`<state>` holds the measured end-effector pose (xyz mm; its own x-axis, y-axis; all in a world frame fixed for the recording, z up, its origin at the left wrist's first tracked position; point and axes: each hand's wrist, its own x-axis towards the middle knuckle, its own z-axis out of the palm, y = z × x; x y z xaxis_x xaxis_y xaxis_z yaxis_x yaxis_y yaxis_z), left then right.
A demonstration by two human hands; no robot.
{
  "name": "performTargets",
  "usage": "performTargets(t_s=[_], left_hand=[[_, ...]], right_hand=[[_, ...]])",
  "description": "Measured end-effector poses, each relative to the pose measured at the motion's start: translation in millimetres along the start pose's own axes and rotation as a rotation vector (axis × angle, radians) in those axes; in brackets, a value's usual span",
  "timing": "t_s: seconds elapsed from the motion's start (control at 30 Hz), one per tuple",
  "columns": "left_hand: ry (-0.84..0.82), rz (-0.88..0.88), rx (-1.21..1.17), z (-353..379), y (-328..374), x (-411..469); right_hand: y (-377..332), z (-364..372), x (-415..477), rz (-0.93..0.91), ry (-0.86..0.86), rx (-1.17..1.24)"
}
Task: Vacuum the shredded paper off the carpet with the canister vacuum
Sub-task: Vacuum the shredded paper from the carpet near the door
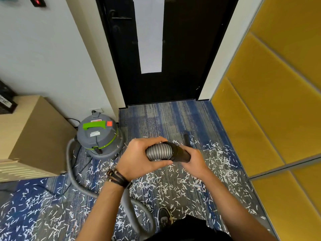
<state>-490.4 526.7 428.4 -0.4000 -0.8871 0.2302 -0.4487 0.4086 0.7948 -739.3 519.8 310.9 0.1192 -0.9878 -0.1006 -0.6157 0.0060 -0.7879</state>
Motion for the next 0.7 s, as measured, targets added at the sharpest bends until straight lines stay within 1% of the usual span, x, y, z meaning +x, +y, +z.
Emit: performTargets(t_s=[0.1, 0.2, 0.27, 0.47, 0.6, 0.7], left_hand=[[-0.039, -0.034, -0.042, 6, -9, -2], [-0.091, -0.026, -0.061, 11, -11, -3], [-0.097, -0.022, -0.073, 13, -11, -5], [-0.027, -0.047, -0.074, 3, -14, -19], [0.033, -0.074, -0.048, -13, -19, -34], [0.075, -0.079, -0.057, -22, -17, -44]], right_hand=[[7, 3, -8, 0.021, -0.042, -0.019], [14, 6, -18, 0.034, -0.028, -0.025], [17, 5, -22, 0.069, -0.039, -0.018], [5, 6, -19, 0.062, -0.093, -0.117], [-7, 14, -7, -0.004, -0.208, -0.141], [-15, 22, -1, -0.059, -0.242, -0.146]])
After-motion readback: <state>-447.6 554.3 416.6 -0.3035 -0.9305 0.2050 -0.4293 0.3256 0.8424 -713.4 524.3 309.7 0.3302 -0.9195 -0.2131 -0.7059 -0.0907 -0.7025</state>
